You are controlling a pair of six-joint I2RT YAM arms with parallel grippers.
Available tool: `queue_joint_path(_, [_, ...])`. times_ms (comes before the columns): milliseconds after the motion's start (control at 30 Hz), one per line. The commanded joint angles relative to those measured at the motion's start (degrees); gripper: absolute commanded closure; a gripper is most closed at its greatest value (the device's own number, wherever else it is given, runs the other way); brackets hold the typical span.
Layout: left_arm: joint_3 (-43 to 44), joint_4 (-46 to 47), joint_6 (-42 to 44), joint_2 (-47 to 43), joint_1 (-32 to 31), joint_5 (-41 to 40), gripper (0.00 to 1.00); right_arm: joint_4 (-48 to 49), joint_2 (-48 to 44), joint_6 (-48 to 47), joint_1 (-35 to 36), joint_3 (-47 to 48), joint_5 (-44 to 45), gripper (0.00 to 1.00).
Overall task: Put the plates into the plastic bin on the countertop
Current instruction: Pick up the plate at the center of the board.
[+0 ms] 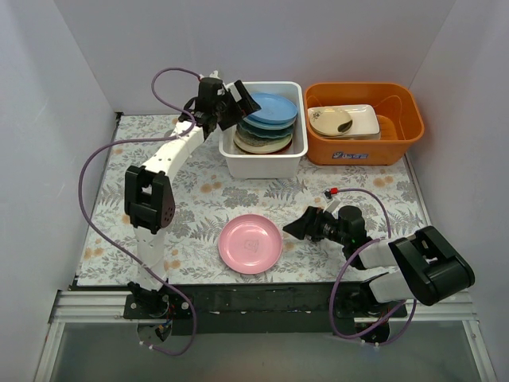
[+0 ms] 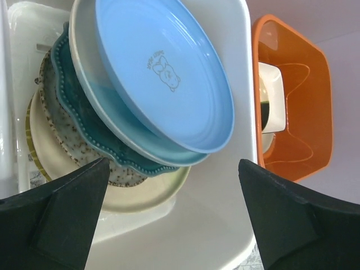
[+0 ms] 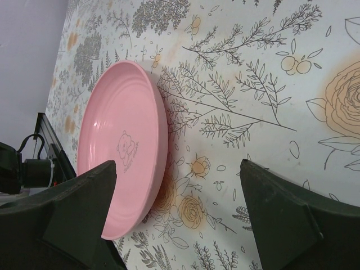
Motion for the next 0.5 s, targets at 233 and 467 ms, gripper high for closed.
queue_joint_path(233, [-3.3,1.8,0.7,-9.5,0.2,0.3,0.02,-0.9,-0.6,-0.6,-0.3,-0.8,-0.1,0.02])
queue_joint_path(467, [-11.0,3.9,0.6,-14.8,0.1,1.2,0.02,-1.5,-1.5,-0.6,-0.3,-1.1,0.0,0.02])
